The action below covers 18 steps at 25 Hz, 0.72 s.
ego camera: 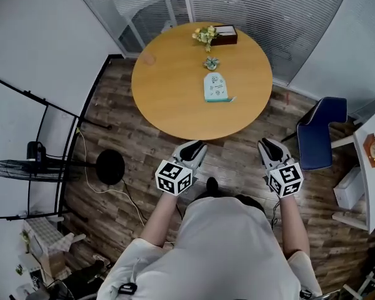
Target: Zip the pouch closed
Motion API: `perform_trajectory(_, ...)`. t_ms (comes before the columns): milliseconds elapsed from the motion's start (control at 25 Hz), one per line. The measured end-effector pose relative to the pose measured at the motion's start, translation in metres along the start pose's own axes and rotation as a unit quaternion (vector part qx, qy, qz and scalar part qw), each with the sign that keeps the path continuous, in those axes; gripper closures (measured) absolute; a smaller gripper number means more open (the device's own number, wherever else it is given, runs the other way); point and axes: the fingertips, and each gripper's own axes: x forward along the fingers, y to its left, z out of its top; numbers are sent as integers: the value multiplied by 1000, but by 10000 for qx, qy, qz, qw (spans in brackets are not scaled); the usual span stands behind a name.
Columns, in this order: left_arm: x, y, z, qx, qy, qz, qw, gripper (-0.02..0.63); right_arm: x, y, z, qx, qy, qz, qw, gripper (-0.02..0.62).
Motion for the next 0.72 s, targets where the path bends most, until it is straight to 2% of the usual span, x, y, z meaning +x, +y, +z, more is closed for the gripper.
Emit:
perform_trajectory(440,17,45,11,-66,118,-101,9999,526,36,-9,12,17,168,-201,9997,537)
perform_trajectory(720,43,71,19,-145,145,102,9997,526,75,-37,7,124,370,-46,9992,537)
